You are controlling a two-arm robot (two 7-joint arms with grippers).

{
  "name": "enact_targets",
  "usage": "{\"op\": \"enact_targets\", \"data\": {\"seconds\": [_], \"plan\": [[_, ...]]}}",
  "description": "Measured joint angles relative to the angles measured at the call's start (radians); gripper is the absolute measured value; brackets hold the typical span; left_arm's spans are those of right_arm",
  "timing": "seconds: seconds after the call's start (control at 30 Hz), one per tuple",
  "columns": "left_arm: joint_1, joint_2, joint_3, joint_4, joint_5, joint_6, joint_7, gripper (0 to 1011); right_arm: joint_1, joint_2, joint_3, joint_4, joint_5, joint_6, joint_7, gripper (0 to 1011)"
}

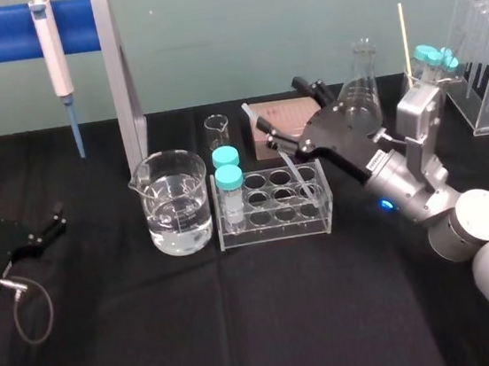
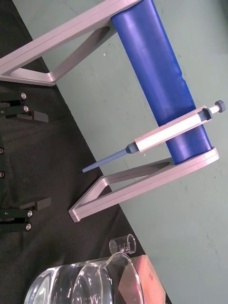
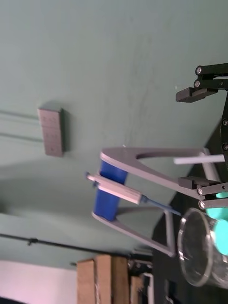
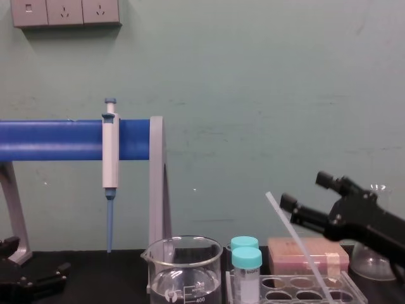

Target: Pick up the stirring rod with one hand, then place it down.

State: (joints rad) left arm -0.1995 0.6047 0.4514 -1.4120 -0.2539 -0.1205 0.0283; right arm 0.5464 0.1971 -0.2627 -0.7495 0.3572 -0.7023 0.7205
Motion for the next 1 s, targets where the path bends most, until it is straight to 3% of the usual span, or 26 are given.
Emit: {"op": "enact_targets", "data": {"seconds": [0.2,0.23,0.3,0.4,0.53,0.67,0.87,1.0], "plan": [[0.0,0.0,0.0,0.0,0.0,0.0,0.0,1000,-0.083,0.011,0.042,-0.161,-0.017,0.059,-0.118,1003],[0.0,0.0,0.0,0.0,0.0,0.0,0.0,1000,-0.083,0.011,0.042,-0.161,-0.017,0.059,-0.118,1003],[0.0,0.0,0.0,0.0,0.0,0.0,0.0,1000,-0.125,0.015,0.067,-0.234,-0.029,0.096,-0.182,1003],[0.0,0.0,0.0,0.0,0.0,0.0,0.0,1000,-0.154,0.018,0.087,-0.282,-0.037,0.134,-0.226,1003],[0.0,0.0,0.0,0.0,0.0,0.0,0.0,1000,-0.207,0.019,0.12,-0.362,-0.045,0.236,-0.302,1003],[0.0,0.0,0.0,0.0,0.0,0.0,0.0,1000,-0.248,0.021,0.139,-0.416,-0.05,0.334,-0.35,1003],[0.0,0.0,0.0,0.0,0.0,0.0,0.0,1000,-0.28,0.022,0.152,-0.453,-0.064,0.427,-0.403,1003],[0.0,0.0,0.0,0.0,0.0,0.0,0.0,1000,-0.289,0.023,0.153,-0.461,-0.086,0.462,-0.429,1003]]}}
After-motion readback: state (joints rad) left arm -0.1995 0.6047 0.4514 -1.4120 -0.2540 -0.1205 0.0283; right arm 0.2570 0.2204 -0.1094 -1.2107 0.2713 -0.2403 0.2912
